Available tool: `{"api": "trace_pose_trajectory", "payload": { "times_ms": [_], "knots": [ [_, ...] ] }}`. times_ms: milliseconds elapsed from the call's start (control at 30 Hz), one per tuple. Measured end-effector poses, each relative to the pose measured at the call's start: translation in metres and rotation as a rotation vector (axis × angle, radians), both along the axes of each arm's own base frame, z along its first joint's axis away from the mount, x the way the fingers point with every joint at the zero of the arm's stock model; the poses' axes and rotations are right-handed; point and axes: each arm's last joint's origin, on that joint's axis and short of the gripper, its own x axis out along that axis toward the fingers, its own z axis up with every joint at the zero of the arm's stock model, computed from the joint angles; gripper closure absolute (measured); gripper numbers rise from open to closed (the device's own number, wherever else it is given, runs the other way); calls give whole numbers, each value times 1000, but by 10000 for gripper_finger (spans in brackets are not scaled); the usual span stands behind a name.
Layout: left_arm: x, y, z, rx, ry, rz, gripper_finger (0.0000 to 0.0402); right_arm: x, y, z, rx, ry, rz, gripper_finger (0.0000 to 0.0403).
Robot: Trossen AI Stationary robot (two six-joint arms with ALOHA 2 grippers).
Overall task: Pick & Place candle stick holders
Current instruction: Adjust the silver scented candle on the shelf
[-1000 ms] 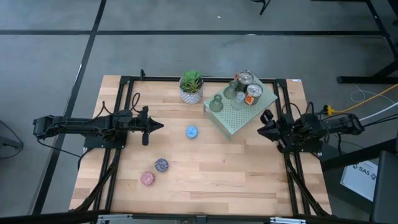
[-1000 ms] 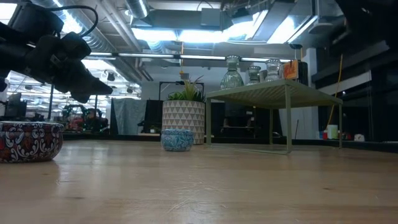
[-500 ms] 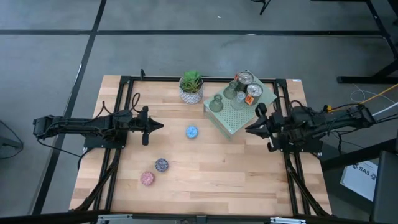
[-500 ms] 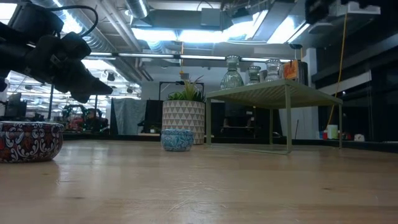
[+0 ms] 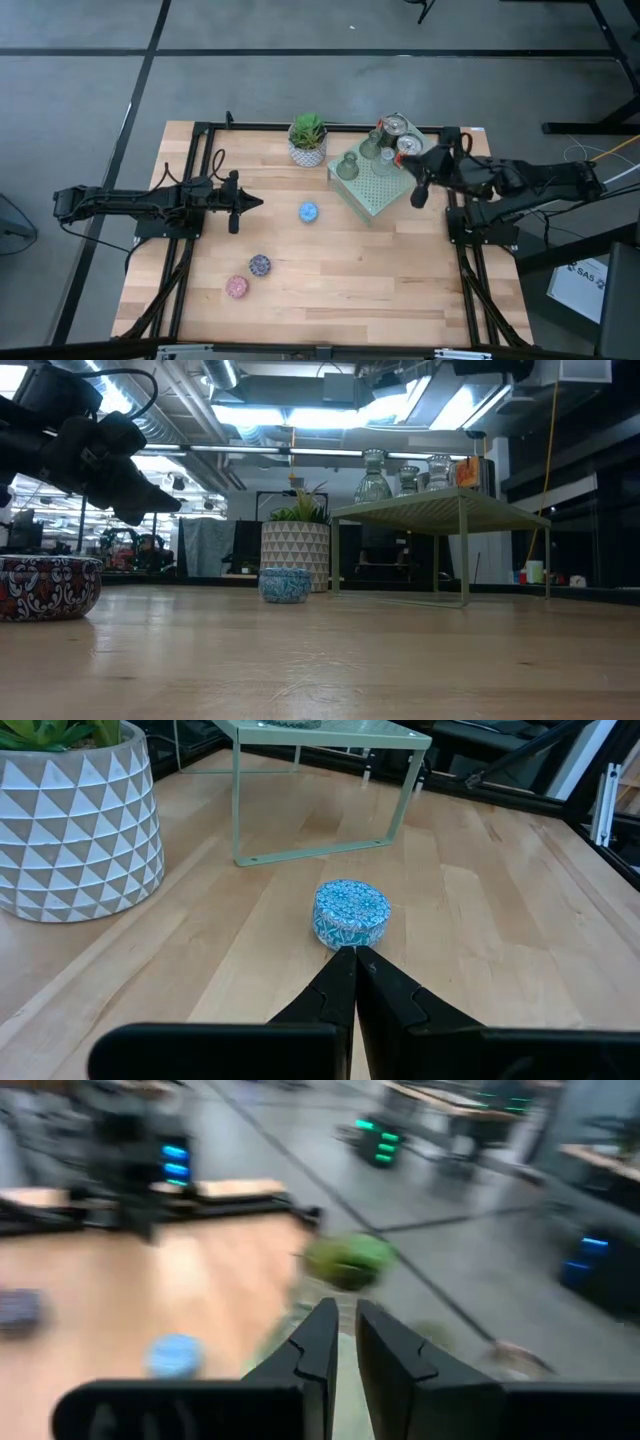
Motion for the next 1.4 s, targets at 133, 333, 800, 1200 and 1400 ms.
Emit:
{"api": "trace_pose_trajectory", "payload": {
  "times_ms": [133,333,800,1200,1400],
  "knots": [
    [0,0,0,0,0,0,396,-3,-3,0,-66,52,-93,359],
    [0,0,0,0,0,0,396,-6,-4,-13,-136,223,-78,359],
    [0,0,0,0,0,0,396,3,3,-41,-135,547,143,359],
    [0,0,0,0,0,0,396,5,0,-44,-164,572,85,358],
    [0,0,0,0,0,0,396,6,-4,-45,-43,546,95,320]
  ]
}}
